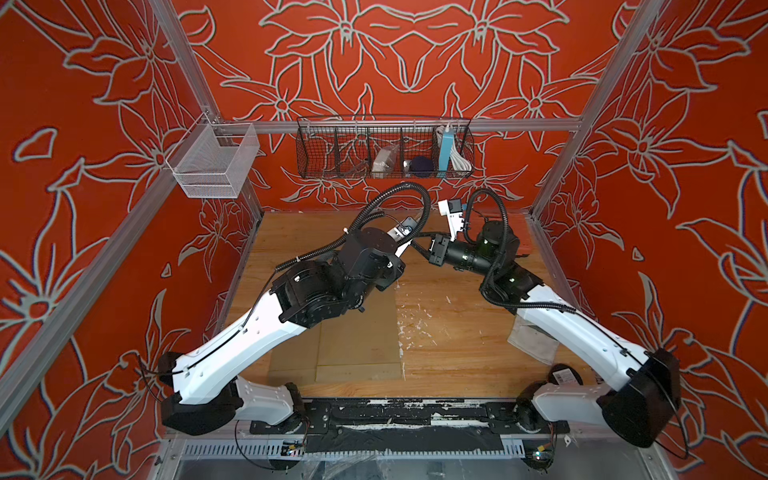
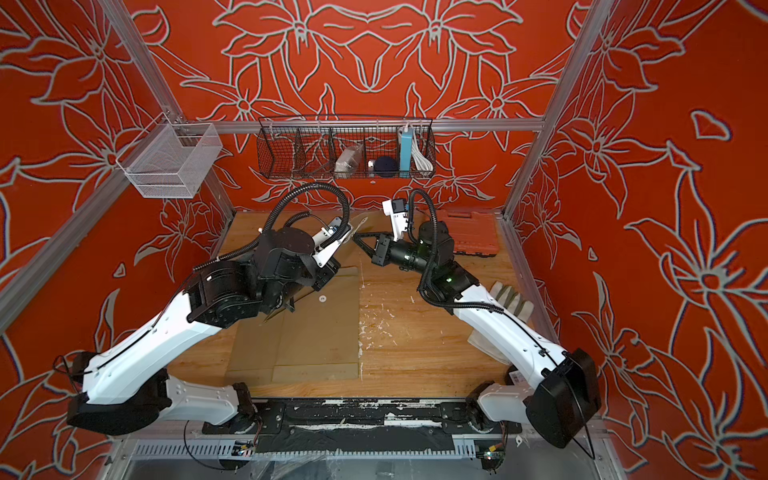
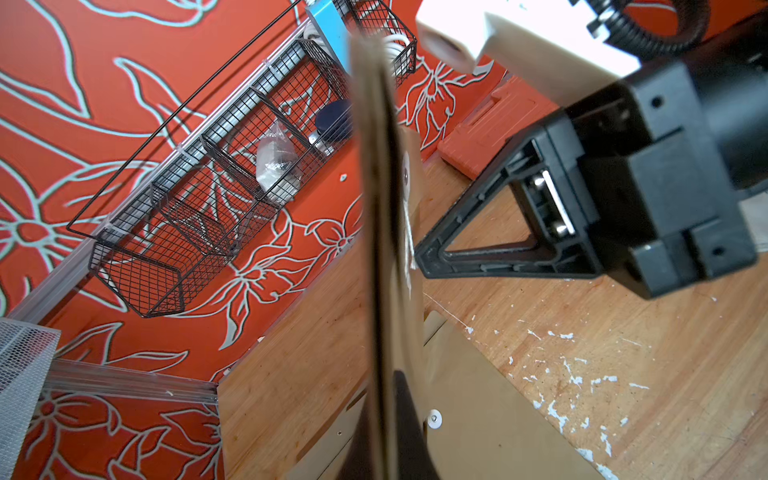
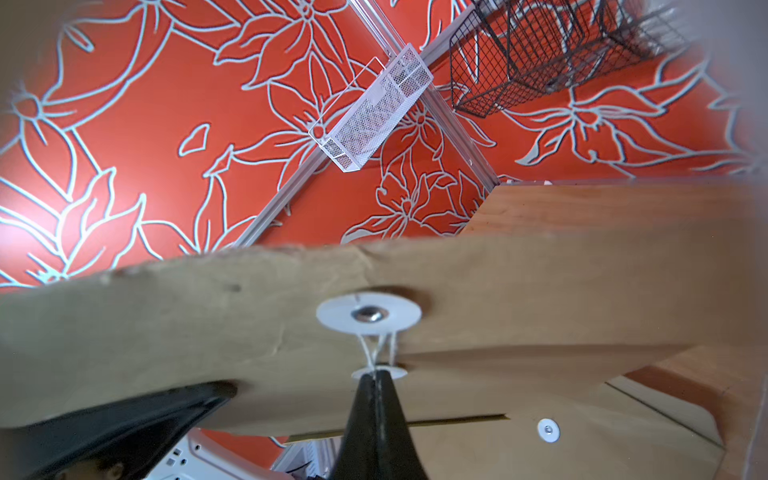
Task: Open the file bag
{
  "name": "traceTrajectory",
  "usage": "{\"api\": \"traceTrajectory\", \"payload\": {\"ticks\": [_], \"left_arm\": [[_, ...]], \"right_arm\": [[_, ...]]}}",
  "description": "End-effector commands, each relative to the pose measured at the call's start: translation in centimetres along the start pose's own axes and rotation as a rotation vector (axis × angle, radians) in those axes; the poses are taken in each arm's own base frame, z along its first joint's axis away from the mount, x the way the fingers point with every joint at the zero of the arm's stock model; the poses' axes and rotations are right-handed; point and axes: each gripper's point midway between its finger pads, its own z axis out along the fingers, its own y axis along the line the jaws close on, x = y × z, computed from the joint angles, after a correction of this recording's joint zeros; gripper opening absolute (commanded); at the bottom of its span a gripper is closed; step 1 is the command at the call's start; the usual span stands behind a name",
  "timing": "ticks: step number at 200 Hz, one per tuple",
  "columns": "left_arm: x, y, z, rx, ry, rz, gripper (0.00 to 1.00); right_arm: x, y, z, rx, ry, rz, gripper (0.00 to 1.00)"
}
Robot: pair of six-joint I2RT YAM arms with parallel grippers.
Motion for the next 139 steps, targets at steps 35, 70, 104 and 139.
{"api": "traceTrajectory", "payload": {"ticks": [35, 70, 104, 139], "left_arm": [[-0.3, 0.2, -0.1, -0.021, -0.013, 0.009, 0.00], [-0.3, 0.2, 0.0, -0.023, -0.008, 0.014, 0.00], [-0.4, 0.1, 0.1, -0.023, -0.006, 0.015, 0.00], [-0.4, -0.1, 0.2, -0.019, -0.006, 0.015, 0.00]], "right_arm": [[-0.6, 1.0, -1.6, 0.043, -0.016, -0.079, 0.00], [-0.6, 0.9, -1.6, 0.048, -0.019, -0.090, 0.03], [-0.9, 1.8, -0.7, -0.024, -0.024, -0.079, 0.31], [-1.3, 1.9, 0.3, -0.062, -0.021, -0.070, 0.30]]}}
